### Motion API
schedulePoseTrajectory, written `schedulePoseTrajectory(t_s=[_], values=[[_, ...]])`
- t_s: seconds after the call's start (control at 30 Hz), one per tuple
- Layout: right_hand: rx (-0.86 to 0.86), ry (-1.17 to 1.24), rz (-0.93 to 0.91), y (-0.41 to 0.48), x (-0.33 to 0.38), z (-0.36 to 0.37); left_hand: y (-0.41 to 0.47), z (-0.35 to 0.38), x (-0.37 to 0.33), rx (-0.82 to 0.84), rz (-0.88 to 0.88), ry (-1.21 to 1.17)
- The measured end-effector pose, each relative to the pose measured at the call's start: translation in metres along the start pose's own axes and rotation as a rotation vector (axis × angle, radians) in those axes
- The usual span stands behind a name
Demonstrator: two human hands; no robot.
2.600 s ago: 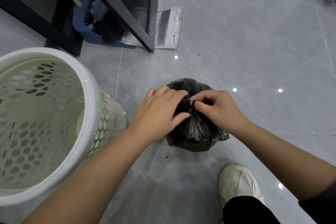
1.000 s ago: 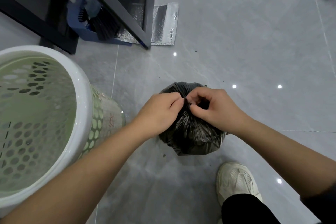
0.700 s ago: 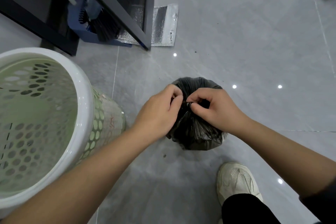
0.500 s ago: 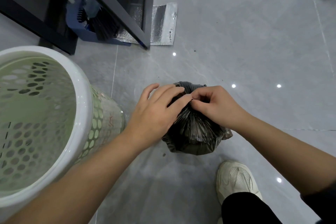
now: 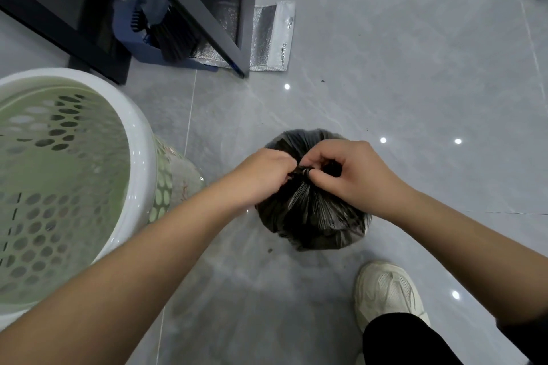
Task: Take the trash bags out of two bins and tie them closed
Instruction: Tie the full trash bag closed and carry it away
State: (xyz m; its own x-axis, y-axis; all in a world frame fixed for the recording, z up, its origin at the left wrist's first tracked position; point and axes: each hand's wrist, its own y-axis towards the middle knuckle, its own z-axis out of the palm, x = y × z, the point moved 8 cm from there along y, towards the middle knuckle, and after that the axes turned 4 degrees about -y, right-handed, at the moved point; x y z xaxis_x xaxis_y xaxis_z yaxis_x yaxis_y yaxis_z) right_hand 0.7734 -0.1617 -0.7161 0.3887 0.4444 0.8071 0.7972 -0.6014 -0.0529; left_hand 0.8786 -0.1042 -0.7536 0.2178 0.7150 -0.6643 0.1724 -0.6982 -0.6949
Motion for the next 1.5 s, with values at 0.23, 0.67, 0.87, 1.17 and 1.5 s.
schedulePoseTrajectory(t_s=[0.23, 0.67, 0.87, 1.17, 1.5], values=[[-0.066, 0.054, 0.034, 0.004, -0.001, -0.01, -0.03, -0.005, -0.035, -0.163, 0.54, 0.837], [0.07, 0.233, 0.192, 0.001, -0.009, 0.004, -0.009, -0.011, -0.014, -0.141, 0.352, 0.213], [-0.06, -0.057, -0.05, 0.0, 0.009, -0.001, -0.007, 0.016, 0.019, 0.164, -0.332, -0.437], [-0.085, 0.111, 0.146, 0.003, -0.01, -0.009, -0.039, -0.006, -0.035, -0.356, 0.627, 0.809], [-0.207, -0.024, -0.048, -0.005, 0.0, -0.014, -0.004, -0.012, -0.018, -0.152, 0.144, -0.001]])
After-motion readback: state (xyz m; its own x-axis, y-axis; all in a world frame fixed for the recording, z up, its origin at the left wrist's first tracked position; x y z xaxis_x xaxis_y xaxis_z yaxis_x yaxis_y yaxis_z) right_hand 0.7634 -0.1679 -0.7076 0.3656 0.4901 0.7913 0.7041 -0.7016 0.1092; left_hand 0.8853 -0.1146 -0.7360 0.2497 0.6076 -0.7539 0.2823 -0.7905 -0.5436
